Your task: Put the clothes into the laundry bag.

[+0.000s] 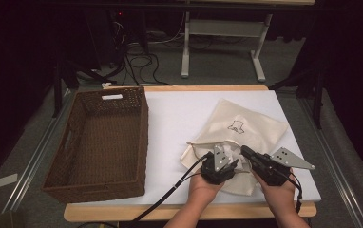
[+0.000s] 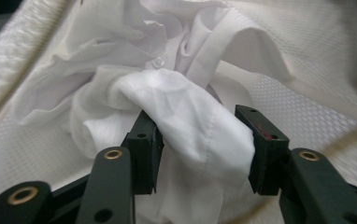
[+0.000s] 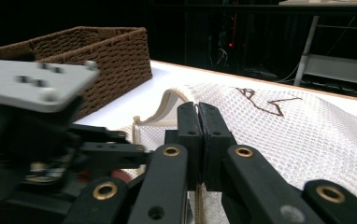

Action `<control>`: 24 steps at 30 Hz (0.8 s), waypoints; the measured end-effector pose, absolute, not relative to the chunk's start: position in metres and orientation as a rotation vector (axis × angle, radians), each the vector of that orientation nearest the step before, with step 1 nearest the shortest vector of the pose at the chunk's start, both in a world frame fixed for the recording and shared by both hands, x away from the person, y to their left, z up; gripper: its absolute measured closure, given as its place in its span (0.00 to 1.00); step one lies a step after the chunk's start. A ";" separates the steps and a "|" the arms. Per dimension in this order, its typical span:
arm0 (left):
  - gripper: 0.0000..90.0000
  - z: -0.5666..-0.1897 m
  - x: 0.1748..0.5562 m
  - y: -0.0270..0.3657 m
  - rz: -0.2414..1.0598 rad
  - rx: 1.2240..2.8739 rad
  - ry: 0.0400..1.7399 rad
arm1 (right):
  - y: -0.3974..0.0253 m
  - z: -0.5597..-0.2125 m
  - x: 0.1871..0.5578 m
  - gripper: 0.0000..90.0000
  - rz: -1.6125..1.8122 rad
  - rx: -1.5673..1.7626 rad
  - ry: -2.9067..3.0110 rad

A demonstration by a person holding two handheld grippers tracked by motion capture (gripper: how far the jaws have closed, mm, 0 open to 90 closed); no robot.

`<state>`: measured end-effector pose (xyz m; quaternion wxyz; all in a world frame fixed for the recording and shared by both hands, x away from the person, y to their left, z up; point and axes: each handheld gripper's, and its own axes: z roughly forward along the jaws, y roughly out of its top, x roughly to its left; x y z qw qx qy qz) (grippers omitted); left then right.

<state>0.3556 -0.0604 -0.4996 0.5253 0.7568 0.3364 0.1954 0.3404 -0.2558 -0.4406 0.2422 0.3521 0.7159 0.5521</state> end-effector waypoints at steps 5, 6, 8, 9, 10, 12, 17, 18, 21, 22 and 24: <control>0.90 -0.495 0.343 -0.051 0.471 1.818 0.788 | -0.255 -0.439 0.339 1.00 1.507 0.950 1.956; 0.90 -0.494 0.341 -0.051 0.485 1.823 0.787 | -0.255 -0.439 0.339 1.00 1.507 0.950 1.956; 0.94 -0.493 0.341 -0.051 0.524 1.829 0.782 | -0.256 -0.439 0.339 1.00 1.509 0.948 1.954; 0.94 -0.493 0.343 -0.051 0.538 1.829 0.788 | -0.256 -0.439 0.339 1.00 1.508 0.945 1.955; 0.94 -0.494 0.347 -0.051 0.541 1.828 0.802 | -0.256 -0.439 0.339 1.00 1.510 0.946 1.956; 0.94 -0.496 0.356 -0.054 0.557 1.832 0.828 | -0.255 -0.439 0.339 1.00 1.513 0.947 1.957; 0.93 -0.508 0.382 -0.073 0.561 1.866 0.875 | -0.254 -0.440 0.338 1.00 1.509 0.946 1.959; 0.93 -0.511 0.386 -0.077 0.561 1.880 0.880 | -0.254 -0.440 0.339 1.00 1.509 0.943 1.961; 0.82 -0.516 0.392 -0.086 0.527 1.922 0.909 | -0.255 -0.441 0.339 1.00 1.508 0.948 1.961; 0.77 -0.515 0.391 -0.085 0.522 1.915 0.902 | -0.256 -0.441 0.340 0.99 1.508 0.947 1.960; 0.64 -0.513 0.388 -0.081 0.497 1.901 0.887 | -0.256 -0.441 0.340 1.00 1.510 0.948 1.962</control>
